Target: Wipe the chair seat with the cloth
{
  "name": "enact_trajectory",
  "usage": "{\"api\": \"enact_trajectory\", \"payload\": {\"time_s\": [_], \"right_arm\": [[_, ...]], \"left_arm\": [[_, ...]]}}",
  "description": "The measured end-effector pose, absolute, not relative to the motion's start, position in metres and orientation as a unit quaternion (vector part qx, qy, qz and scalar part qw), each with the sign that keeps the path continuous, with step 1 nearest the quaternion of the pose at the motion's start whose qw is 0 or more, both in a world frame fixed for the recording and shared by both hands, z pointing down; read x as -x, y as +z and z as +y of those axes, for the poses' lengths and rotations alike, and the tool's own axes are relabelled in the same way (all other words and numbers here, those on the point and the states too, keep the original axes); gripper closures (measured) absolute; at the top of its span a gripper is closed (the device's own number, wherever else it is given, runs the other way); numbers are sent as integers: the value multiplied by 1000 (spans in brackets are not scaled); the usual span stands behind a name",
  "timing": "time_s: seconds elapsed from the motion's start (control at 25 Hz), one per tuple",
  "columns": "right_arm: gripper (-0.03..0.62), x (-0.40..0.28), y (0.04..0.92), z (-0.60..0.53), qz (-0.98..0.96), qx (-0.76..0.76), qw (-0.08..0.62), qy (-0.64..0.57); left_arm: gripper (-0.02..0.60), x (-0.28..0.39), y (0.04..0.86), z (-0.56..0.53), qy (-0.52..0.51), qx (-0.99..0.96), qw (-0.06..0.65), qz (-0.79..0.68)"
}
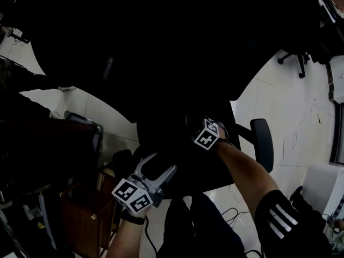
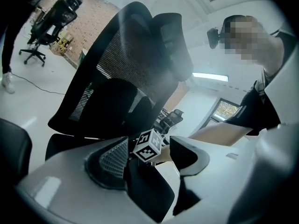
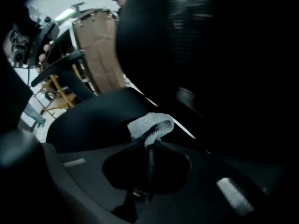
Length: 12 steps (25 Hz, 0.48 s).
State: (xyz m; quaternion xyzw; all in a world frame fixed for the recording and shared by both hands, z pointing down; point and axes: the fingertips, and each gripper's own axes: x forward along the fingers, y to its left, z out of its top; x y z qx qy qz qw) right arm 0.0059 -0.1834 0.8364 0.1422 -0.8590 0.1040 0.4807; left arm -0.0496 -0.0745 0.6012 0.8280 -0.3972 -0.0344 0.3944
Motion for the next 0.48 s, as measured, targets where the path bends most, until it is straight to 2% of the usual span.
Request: {"api": "enact_trajectory", "payload": {"time_s": [0.24,0.36,0.48], "right_arm": [[565,122,833,-117,-889,-64,437,118],[565,143,844,-96,-884,-38,453,111],[565,131,859,-89,-871,-35,478,109]], "left_arm": [[279,72,597,-61,-29,-822,386,-417],[279,77,601,-53,-25,-820,389,-419],[278,78,601,-49,-31,-818,392,-420]]}}
